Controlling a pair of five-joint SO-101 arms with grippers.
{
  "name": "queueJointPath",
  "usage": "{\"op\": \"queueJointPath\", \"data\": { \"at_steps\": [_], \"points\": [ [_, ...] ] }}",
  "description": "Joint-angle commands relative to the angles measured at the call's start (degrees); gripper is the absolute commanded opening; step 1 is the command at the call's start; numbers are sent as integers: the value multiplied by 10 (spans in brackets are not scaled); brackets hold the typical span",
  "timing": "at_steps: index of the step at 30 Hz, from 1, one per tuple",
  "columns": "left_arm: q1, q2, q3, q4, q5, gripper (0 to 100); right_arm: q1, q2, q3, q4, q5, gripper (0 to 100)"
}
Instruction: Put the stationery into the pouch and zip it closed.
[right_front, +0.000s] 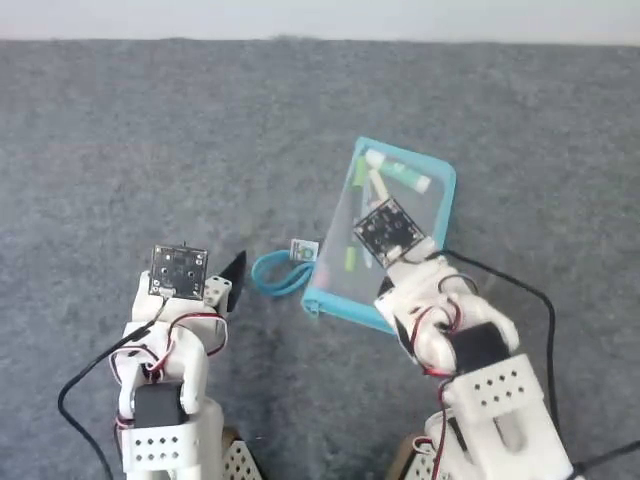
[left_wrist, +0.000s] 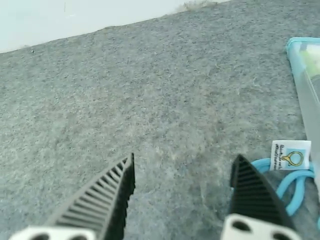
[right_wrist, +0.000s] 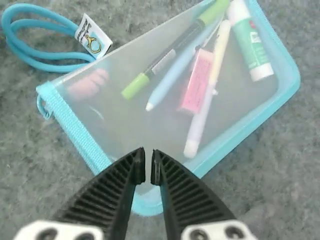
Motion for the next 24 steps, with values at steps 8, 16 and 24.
{"op": "queueJointPath", "data": {
  "at_steps": [8, 16, 24],
  "points": [
    [-20, -12, -29, -21, 35, 436, 7, -161, 113, -15, -2, 24],
    [-81, -12, -30, -67, 75, 437, 3, -347, 227, -15, -2, 24],
    [-115, -13, -76, -18, 106, 437, 8, -382, 280, -73, 53, 24]
  ]
}}
